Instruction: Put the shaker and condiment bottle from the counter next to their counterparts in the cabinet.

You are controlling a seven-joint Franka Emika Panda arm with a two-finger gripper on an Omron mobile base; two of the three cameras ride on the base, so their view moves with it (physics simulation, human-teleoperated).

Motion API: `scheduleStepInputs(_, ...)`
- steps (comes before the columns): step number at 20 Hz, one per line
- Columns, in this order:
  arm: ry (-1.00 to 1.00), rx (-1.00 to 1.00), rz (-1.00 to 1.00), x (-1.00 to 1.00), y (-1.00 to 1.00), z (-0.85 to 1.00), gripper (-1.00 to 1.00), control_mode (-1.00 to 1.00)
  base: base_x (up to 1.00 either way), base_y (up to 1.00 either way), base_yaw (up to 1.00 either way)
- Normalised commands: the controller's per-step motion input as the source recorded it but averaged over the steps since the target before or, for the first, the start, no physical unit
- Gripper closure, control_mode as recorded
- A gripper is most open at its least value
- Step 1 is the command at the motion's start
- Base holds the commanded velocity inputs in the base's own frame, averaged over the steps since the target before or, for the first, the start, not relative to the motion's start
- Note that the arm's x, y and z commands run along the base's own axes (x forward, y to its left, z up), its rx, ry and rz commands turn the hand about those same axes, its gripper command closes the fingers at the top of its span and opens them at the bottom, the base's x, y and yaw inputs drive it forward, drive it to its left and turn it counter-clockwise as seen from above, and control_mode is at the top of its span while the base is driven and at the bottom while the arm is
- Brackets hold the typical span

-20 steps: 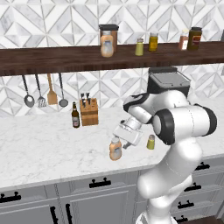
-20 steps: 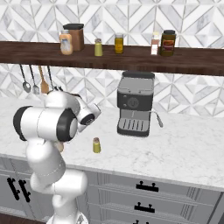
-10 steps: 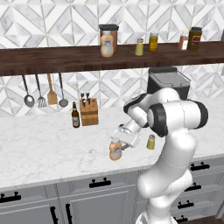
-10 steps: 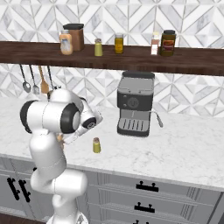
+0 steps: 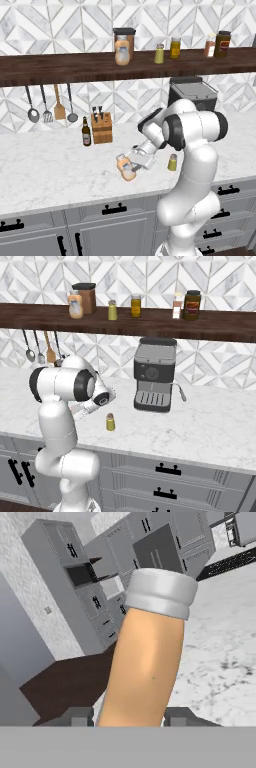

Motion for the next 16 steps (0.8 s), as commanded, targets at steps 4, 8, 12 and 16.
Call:
scheduleStepInputs(4, -0.03, 0.11, -0.24, 0.00, -0.05, 0.45, 1.00, -1.00, 0.00, 0.00, 0.00)
scheduleStepInputs(8, -0.15, 0.02, -0.27, 0.04, 0.01, 0.41, 1.00, -1.00, 0.00, 0.00, 0.00)
scheduleStepInputs(12, -0.15, -0.01, -0.34, 0.13, 0.16, 0.47, 1.00, -1.00, 0.00, 0.00, 0.00)
scheduleStepInputs(16, -0.02, 0.00, -0.30, 0.00, 0.05, 0.72, 1.00, -1.00, 0.00, 0.00, 0.00)
